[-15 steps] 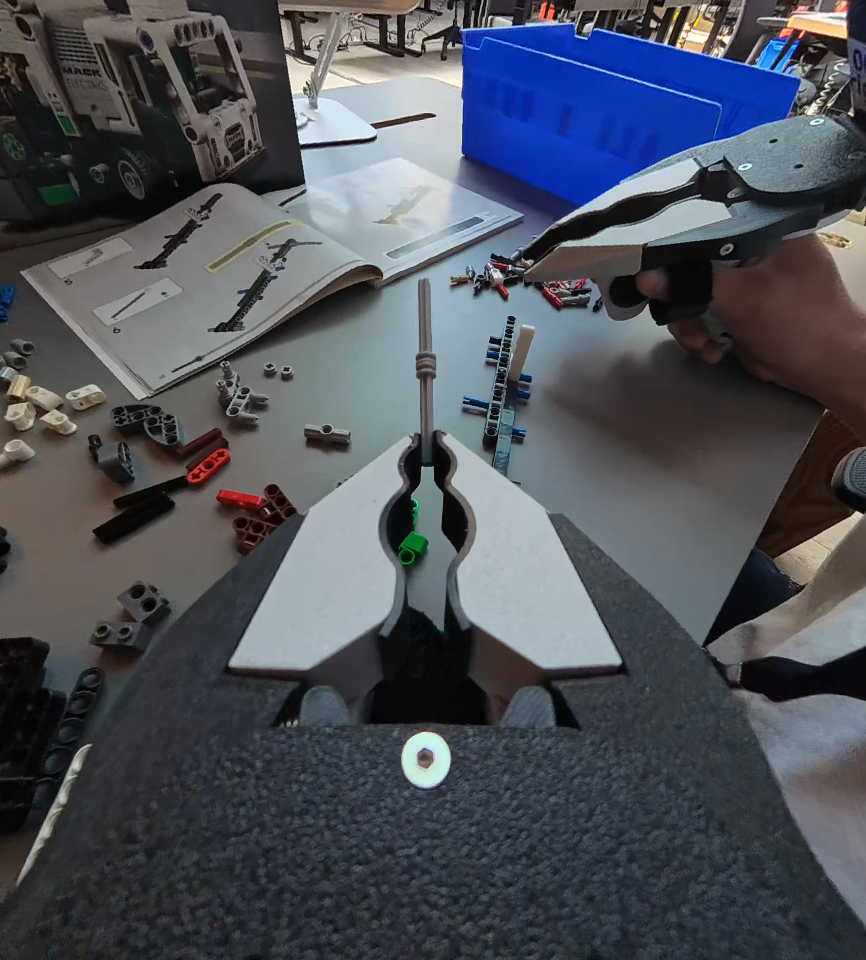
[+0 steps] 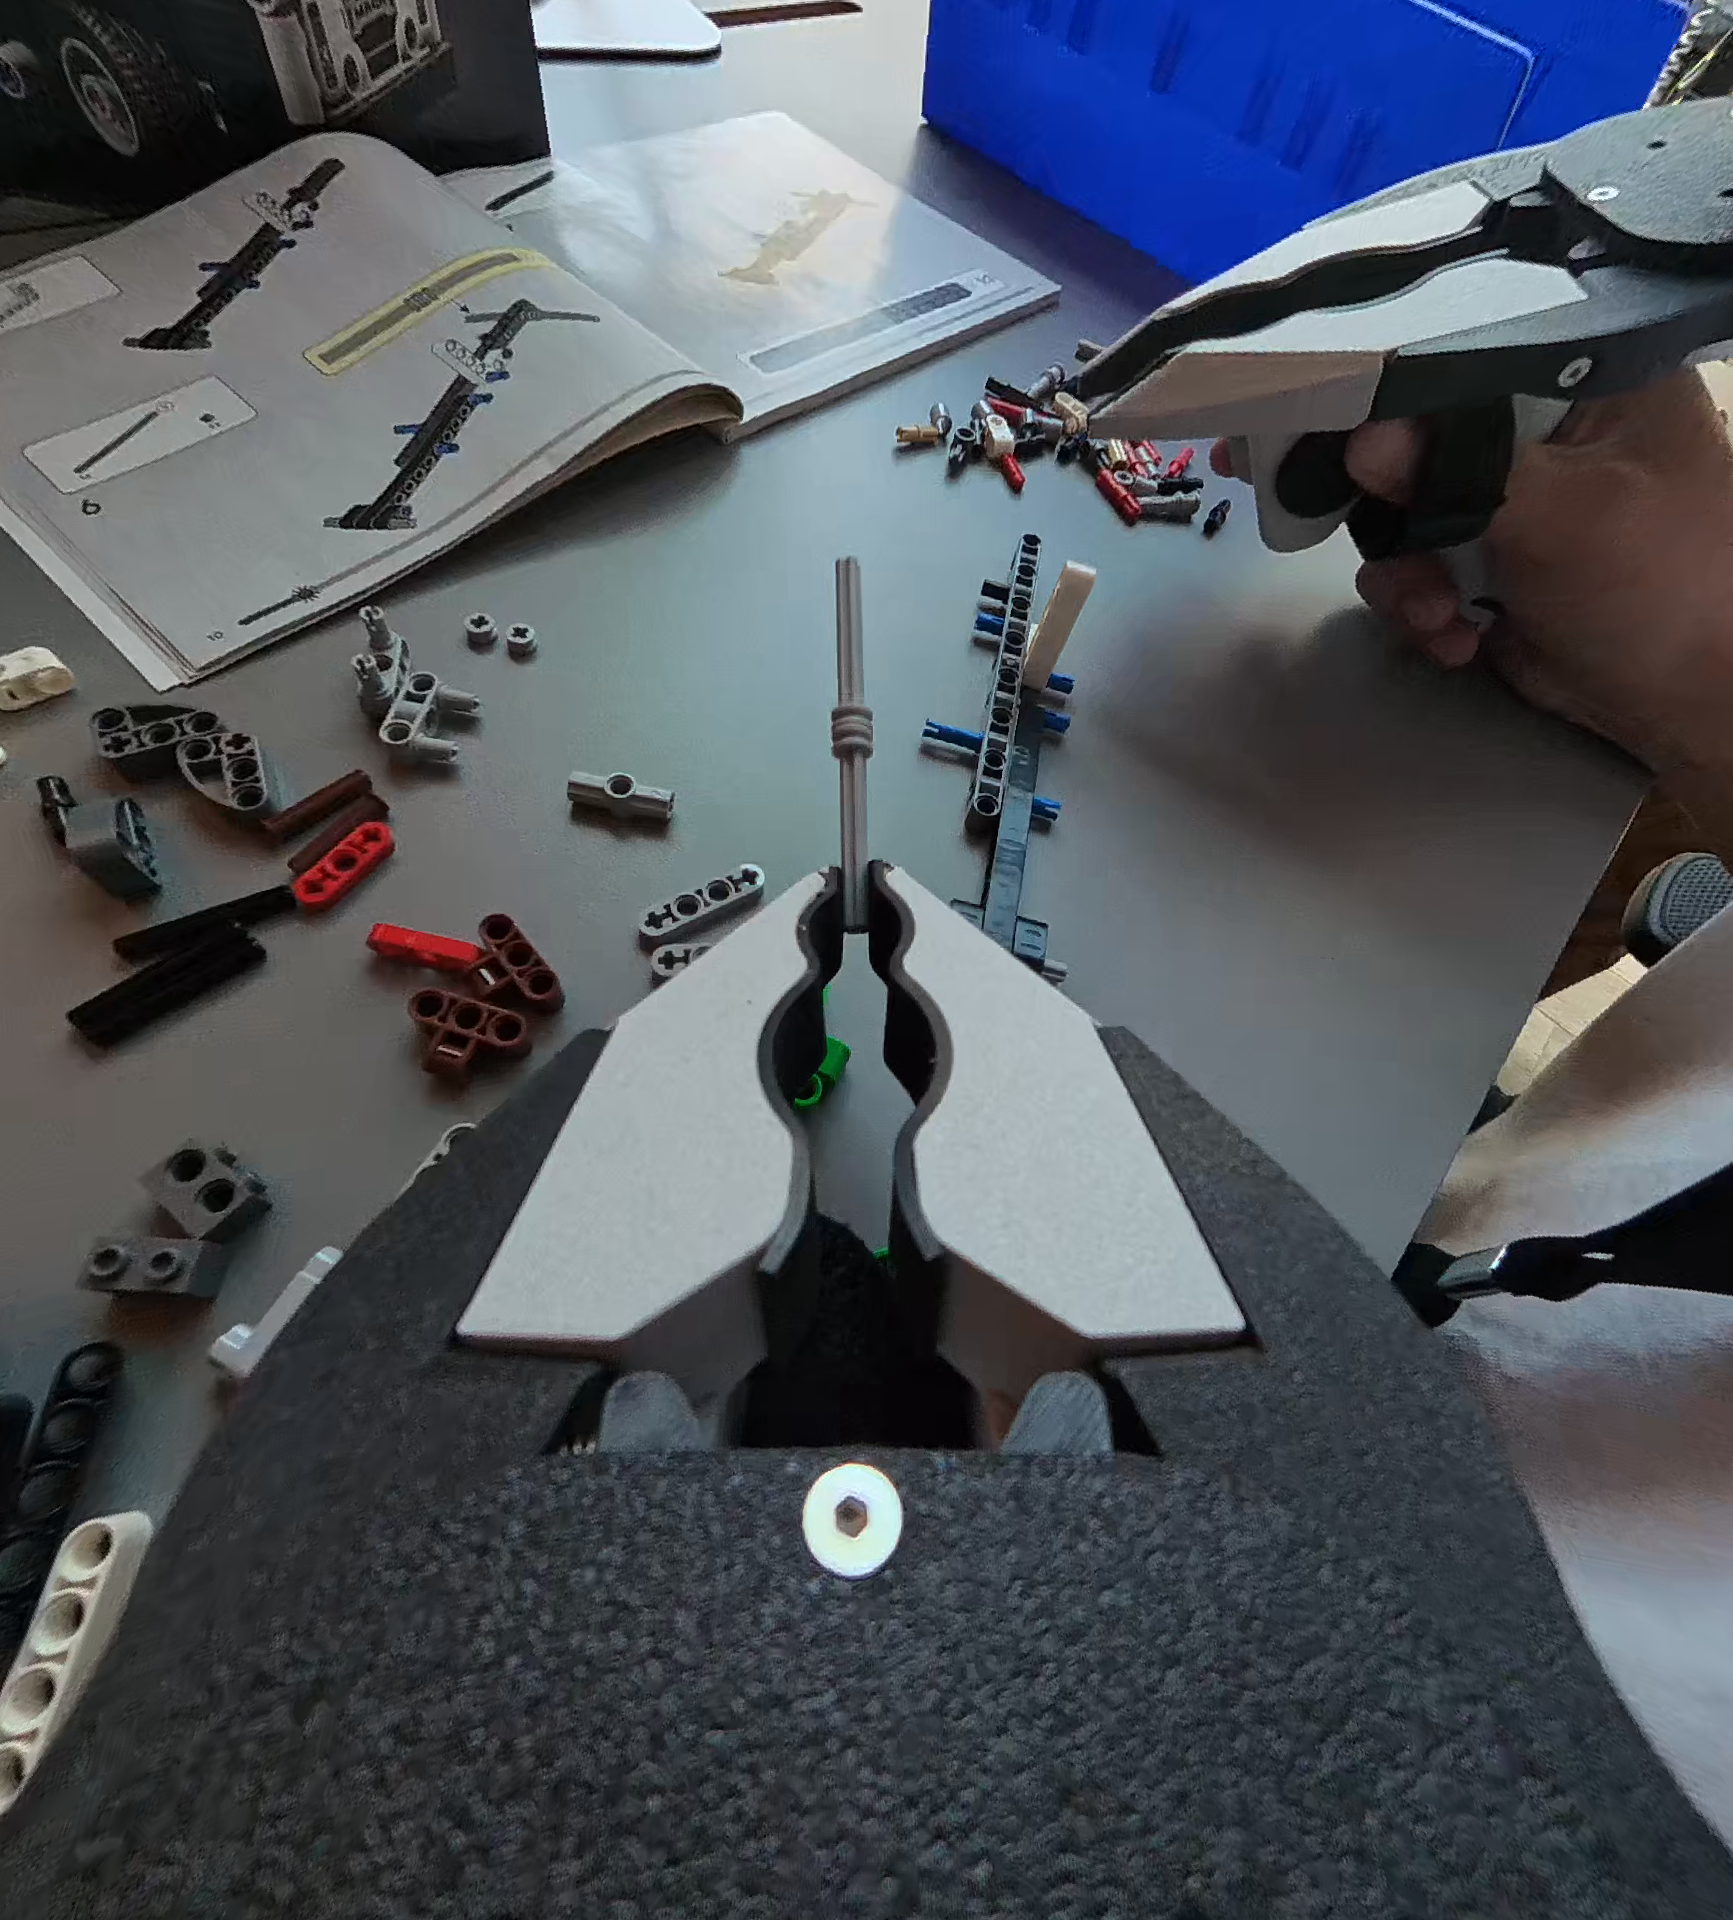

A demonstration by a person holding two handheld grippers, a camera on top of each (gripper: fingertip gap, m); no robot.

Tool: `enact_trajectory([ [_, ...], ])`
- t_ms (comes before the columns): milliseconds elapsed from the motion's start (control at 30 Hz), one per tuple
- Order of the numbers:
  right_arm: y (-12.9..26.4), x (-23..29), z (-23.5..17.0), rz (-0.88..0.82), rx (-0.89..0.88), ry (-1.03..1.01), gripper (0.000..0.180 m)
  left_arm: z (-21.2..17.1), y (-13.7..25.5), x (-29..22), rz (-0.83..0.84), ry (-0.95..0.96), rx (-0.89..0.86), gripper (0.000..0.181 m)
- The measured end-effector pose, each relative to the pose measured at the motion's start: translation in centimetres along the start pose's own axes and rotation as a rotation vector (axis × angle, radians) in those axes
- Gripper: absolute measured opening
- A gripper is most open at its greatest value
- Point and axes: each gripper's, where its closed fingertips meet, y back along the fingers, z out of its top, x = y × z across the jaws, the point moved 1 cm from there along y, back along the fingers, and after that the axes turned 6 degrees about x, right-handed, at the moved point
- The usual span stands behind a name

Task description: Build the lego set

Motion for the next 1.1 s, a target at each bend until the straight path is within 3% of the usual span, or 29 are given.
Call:
enact_trajectory([
  [667,-0.2,0.8,-0.2,0.036,0.015,0.035,0.016,-0.5,-0.5,-0.4,0.013,-0.045,0.047,0.003],
  [867,-0.3,1.1,-0.2,0.042,0.021,0.059,0.016,0.5,-0.1,-2.2,-0.098,-0.077,0.036,0.003],
  [1100,1.3,2.4,1.3,0.164,-0.123,0.047,0.017,3.1,0.5,-4.0,-0.255,-0.453,0.146,0.003],
])
